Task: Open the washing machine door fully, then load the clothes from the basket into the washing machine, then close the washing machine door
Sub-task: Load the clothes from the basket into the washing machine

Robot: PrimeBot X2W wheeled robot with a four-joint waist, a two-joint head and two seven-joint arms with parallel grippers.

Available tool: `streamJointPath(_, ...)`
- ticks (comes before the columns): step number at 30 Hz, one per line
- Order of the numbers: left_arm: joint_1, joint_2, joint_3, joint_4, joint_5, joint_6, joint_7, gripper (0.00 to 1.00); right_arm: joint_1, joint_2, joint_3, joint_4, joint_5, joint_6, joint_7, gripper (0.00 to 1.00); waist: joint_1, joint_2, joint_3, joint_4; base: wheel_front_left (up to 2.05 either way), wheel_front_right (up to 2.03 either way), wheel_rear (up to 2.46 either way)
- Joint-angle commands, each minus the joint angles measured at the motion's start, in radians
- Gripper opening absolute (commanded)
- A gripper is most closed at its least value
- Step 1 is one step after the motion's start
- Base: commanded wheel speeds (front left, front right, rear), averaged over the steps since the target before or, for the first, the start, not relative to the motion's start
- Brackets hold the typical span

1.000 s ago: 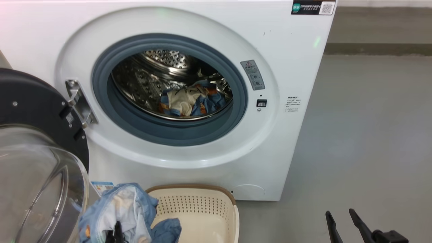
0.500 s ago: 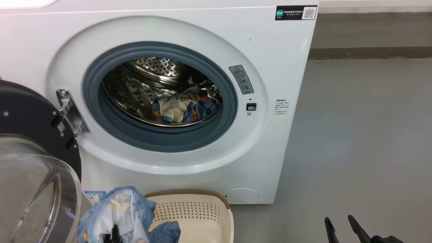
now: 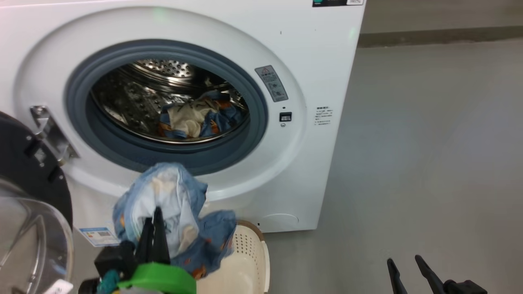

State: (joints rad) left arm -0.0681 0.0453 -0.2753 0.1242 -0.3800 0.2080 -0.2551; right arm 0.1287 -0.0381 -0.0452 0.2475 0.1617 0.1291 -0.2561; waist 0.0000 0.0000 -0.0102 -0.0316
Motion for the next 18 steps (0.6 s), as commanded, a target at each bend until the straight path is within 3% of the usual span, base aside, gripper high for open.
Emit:
streamJointPath(1,-0.071,0.005,0.03,-0.007,0.001,0.01,-0.007,0.0,-0.047,-0.012,0.027,-0.022,0.006,0.002,-0.006,1.0,0.0,0.0,0.039,-0.035,0.0,0.0,0.0)
streamJointPath(8,-0.327,0.005,0.073,0.152,-0.028,0.011,-0.007,0.0,-0.09,-0.012,0.047,-0.036,0.024,0.002,-0.006,1.0,0.0,0.0,0.187,-0.119,0.0,0.0,0.0)
streamJointPath(18,-0.728,0.105,0.175,0.483,0.009,-0.017,-0.007,0.0,-0.192,-0.012,0.111,-0.035,0.075,0.002,-0.006,1.0,0.0,0.0,0.438,-0.245,0.0,0.0,0.0)
